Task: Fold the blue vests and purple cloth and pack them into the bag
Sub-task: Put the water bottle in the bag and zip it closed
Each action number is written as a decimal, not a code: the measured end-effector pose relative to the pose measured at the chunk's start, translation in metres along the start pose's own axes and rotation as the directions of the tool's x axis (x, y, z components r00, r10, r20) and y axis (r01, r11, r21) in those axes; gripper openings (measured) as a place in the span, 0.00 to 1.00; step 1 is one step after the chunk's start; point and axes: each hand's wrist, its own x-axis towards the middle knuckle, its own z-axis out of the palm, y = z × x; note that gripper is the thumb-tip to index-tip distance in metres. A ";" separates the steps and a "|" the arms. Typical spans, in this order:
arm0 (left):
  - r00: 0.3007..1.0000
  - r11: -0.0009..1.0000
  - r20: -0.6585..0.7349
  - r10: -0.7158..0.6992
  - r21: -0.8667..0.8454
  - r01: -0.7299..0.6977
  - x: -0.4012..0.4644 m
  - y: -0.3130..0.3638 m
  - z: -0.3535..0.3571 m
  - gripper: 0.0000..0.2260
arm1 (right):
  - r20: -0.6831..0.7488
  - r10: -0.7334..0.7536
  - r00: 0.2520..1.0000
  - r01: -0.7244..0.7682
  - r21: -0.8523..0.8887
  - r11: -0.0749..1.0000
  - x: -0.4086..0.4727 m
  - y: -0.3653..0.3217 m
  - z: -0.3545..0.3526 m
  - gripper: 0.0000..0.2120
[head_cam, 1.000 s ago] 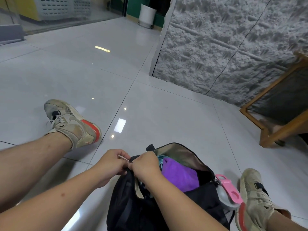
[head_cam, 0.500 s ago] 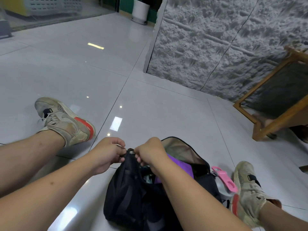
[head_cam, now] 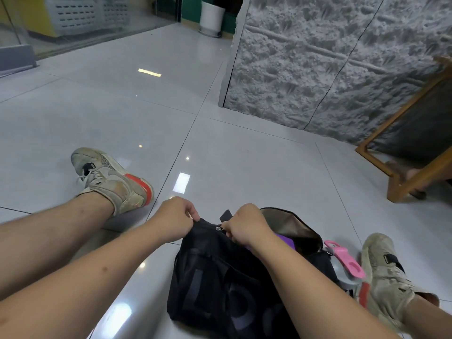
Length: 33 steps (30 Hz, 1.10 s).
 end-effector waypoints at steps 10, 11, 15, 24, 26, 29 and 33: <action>0.989 0.952 -0.143 -0.025 0.299 0.067 -0.004 0.009 -0.001 0.14 | -0.044 -0.027 0.999 0.019 -0.177 0.984 0.009 0.017 -0.016 0.09; 0.988 0.941 -0.154 -0.020 0.332 0.070 -0.003 0.008 -0.003 0.13 | -0.050 -0.028 0.998 0.017 -0.199 0.980 0.010 0.018 -0.019 0.08; 0.982 0.893 -0.187 0.010 0.444 0.076 0.003 0.000 -0.009 0.10 | -0.101 -0.010 0.995 -0.014 -0.242 0.970 0.008 0.027 -0.032 0.07; 0.943 0.751 -0.199 0.268 0.656 -0.075 0.002 0.009 0.018 0.15 | -0.125 -0.027 0.992 0.011 -0.123 0.992 0.005 0.054 -0.039 0.11; 0.899 0.774 -0.069 0.432 0.541 -0.330 -0.008 0.025 0.044 0.15 | -0.135 -0.041 0.990 0.031 -0.079 0.996 0.004 0.057 -0.039 0.11; 0.804 0.690 0.150 0.576 0.439 -0.576 -0.021 0.048 0.083 0.13 | -0.146 -0.051 0.988 0.047 -0.032 0.998 0.000 0.060 -0.041 0.11; 0.823 0.697 0.124 0.554 0.471 -0.541 -0.015 0.055 0.103 0.08 | -0.127 -0.050 0.991 0.054 0.030 0.998 -0.007 0.060 -0.045 0.12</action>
